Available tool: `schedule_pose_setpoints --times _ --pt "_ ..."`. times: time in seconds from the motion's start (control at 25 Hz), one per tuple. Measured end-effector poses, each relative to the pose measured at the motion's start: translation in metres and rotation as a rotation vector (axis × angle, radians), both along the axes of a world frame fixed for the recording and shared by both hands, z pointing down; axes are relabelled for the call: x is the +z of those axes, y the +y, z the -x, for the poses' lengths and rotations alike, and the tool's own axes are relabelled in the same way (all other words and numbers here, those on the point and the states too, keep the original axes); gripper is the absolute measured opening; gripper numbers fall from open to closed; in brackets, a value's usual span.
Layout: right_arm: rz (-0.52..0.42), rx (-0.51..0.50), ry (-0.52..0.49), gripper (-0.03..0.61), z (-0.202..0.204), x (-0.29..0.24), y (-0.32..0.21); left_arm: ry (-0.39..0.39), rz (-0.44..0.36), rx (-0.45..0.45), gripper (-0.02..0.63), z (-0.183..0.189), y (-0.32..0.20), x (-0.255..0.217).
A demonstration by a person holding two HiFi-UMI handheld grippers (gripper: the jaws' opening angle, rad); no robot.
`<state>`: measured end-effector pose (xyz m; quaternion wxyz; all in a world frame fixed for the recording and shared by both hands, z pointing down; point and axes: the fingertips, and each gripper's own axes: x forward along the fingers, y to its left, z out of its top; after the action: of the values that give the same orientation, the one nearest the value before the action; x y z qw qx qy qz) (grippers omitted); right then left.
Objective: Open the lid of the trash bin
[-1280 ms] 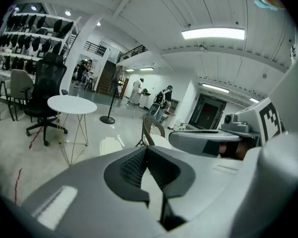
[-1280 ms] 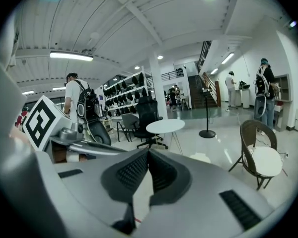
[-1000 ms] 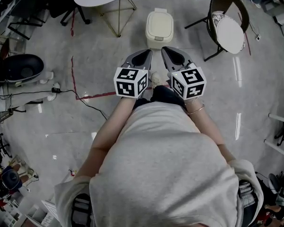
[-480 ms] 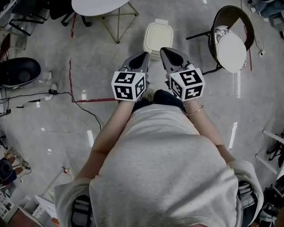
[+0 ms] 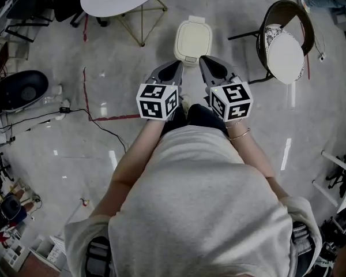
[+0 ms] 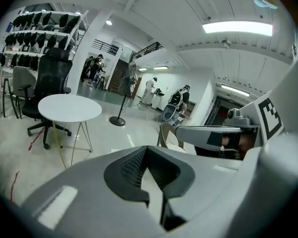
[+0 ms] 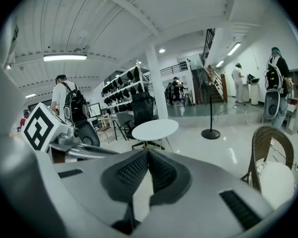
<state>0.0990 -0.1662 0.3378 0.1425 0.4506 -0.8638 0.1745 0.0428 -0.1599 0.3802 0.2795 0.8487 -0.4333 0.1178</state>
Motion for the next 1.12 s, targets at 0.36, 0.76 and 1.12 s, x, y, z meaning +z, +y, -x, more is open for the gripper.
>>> schedule_pose_setpoints --times 0.36,0.76,1.12 --pt "0.031 0.062 0.020 0.008 0.013 0.007 -0.009 0.000 -0.012 0.059 0.006 0.019 -0.013 -0.003" --pt "0.073 0.112 0.035 0.008 0.014 0.019 -0.003 0.050 0.033 0.084 0.006 0.034 -0.014 0.004" --pt "0.135 0.083 0.063 0.008 0.010 0.044 -0.001 0.058 0.090 0.150 0.007 0.024 -0.003 0.029"
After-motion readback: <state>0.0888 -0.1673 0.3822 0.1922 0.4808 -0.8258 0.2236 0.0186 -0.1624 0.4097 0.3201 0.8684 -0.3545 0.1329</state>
